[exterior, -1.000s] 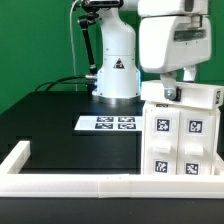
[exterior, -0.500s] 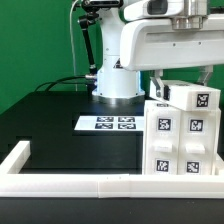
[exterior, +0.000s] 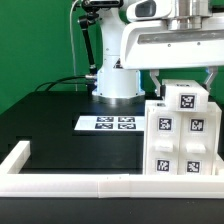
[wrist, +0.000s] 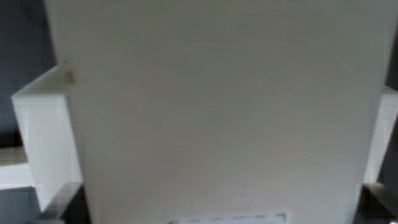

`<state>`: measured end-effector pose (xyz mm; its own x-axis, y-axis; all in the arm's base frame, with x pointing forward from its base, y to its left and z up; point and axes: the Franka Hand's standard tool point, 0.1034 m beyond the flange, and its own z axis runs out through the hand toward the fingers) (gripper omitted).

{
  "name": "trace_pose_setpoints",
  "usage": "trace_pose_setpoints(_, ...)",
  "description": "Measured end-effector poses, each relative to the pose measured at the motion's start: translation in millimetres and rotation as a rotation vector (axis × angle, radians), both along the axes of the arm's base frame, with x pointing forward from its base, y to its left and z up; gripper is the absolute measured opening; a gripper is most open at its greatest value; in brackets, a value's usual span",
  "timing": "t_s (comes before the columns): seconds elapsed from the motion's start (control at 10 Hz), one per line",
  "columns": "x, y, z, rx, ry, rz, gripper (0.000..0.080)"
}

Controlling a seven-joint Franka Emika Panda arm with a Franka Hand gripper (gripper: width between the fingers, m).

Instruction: Assemble cabinet

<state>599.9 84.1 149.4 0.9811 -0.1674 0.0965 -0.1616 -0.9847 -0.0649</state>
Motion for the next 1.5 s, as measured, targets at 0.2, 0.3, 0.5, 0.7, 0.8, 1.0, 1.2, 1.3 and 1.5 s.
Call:
trace_pose_setpoints(0.2, 0.0, 0.0, -0.1, 0.014, 0.006, -0.126, 0.0556)
trace_pose_setpoints(0.3, 0.0, 0.2, -0.1, 0.03, 0.009, -0.241, 0.0556)
trace_pose_setpoints(0.5, -3.2, 1.3, 0.2, 0.061, -0.01, -0.458, 0.0556)
trace_pose_setpoints(0.7, -3.4, 2.7, 0.0, 0.108, -0.012, -0.714, 0.0556)
trace_pose_setpoints(0.8, -2.7, 2.9, -0.1, 0.128, -0.011, -0.81, 0.0556)
trace_pose_setpoints(1.0, -2.4, 3.6, -0.1, 0.158, 0.003, -0.937, 0.0556)
trace_pose_setpoints(1.2, -2.5, 5.6, -0.3, 0.203, 0.03, -1.117, 0.0556)
trace_pose_setpoints(1.3, -2.7, 6.8, -0.2, 0.222, 0.044, -1.201, 0.0556)
trace_pose_setpoints(1.5, -2.8, 8.2, 0.2, 0.249, 0.068, -1.373, 0.0556)
